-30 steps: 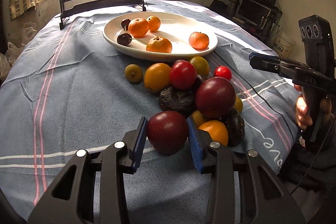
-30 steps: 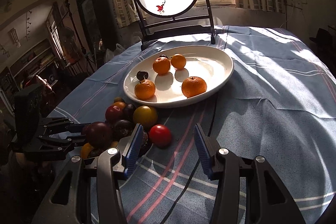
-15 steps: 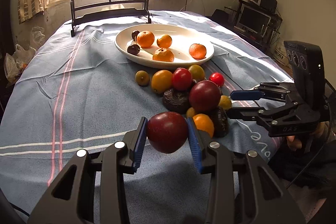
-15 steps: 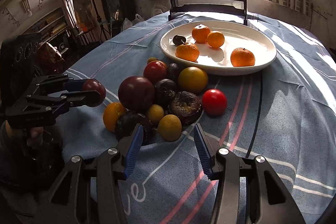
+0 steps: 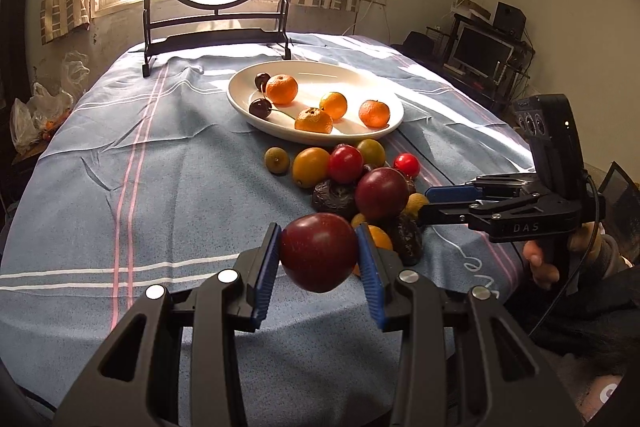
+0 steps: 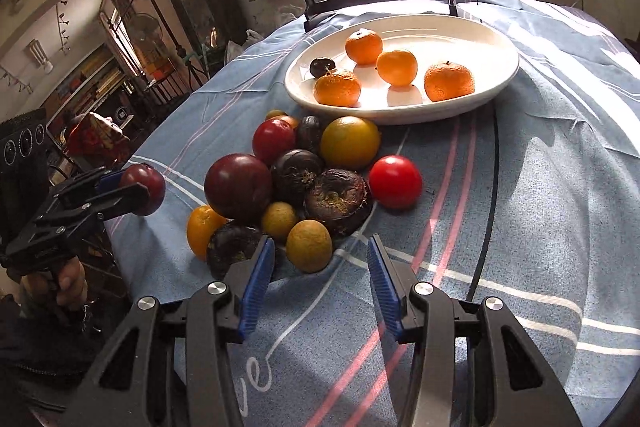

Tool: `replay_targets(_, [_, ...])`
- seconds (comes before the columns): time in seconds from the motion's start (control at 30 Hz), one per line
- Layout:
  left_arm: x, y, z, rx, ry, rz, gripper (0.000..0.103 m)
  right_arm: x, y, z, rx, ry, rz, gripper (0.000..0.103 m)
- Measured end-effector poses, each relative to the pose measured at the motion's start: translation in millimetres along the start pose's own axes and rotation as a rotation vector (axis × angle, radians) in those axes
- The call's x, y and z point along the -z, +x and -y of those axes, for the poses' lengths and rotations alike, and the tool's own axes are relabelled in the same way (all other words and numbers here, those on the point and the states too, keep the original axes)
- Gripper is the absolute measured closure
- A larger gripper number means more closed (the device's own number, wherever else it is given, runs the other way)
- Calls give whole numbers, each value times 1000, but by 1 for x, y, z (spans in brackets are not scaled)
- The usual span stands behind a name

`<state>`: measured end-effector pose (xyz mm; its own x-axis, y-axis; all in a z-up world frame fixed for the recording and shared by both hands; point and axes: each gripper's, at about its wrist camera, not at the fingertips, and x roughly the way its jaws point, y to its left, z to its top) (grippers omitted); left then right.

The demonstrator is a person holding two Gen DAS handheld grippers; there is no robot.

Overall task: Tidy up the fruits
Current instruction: 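Grasp a red plum with the left tool while the right tool grasps a yellow plum, then place the red plum on the plate with the left tool while the right tool places the yellow plum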

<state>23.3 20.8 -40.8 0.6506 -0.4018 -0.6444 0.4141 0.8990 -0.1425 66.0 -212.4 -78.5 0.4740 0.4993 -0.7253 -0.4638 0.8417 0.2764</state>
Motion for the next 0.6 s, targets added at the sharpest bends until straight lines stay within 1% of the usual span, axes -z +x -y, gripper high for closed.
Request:
replay_targets(0.03, [0,0,0,1,-2,-1,66,-1,4,-4,16,-17,-14,68])
replay_targets(0.07, [0,1,0,2,-2,-2,66,-1,9,-7,41,-26,-31,71])
replay_targets(0.13, [1,3,2,1,0,-6,66,-2,9,-11,60,-32,-28,72])
replay_targets(0.17, [1,3,3,0,-1,-7,66,-2,8,-9,58,-22,-22,75])
replay_targets(0.23, [0,3,2,-1,-4,-5,66,-1,1,-5,29,7,0,78])
replay_targets(0.33, [-4,0,0,0,-14,6,66,-2,-17,2,7,29,47,78])
replay_targets(0.43, [-13,2,-1,4,-16,17,66,-10,-38,13,-8,46,105,78])
replay_targets(0.5, [-23,5,0,13,-13,26,66,-20,-52,21,17,48,154,78])
replay_targets(0.6, [-44,16,1,32,-2,31,66,-41,-62,35,38,61,197,78])
